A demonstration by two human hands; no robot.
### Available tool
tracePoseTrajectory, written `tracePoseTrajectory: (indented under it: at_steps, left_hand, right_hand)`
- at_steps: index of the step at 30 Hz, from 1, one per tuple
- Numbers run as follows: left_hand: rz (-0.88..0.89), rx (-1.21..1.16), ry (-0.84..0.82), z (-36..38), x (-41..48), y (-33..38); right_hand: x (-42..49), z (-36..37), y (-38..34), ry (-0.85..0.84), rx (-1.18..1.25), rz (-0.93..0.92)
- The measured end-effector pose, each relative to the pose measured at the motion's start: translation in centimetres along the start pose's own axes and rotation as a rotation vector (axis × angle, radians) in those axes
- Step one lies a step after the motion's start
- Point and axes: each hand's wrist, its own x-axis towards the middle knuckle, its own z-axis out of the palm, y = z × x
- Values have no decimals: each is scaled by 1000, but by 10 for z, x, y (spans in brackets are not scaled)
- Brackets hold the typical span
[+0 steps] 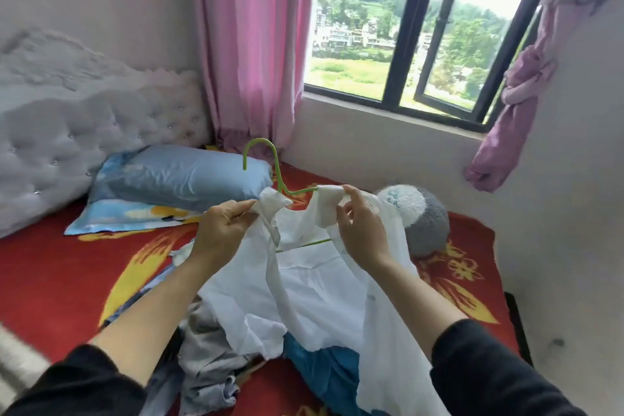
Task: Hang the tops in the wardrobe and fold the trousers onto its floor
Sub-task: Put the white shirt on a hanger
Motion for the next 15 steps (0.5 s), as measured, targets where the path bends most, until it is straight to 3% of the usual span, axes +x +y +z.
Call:
tracePoseTrajectory:
  at_steps: [4,12,15]
  left_hand:
    - [-41,14,236,-75,-43,4]
    - [-206,216,590,-231,-178,-7]
    - [-220,259,697,-306,-212,-1]
  right_hand:
    - [-5,38,-63,-26,103,-255]
    - [-84,132,-207,-348,282,-453]
    - [-108,152,-279,-362,303,-578]
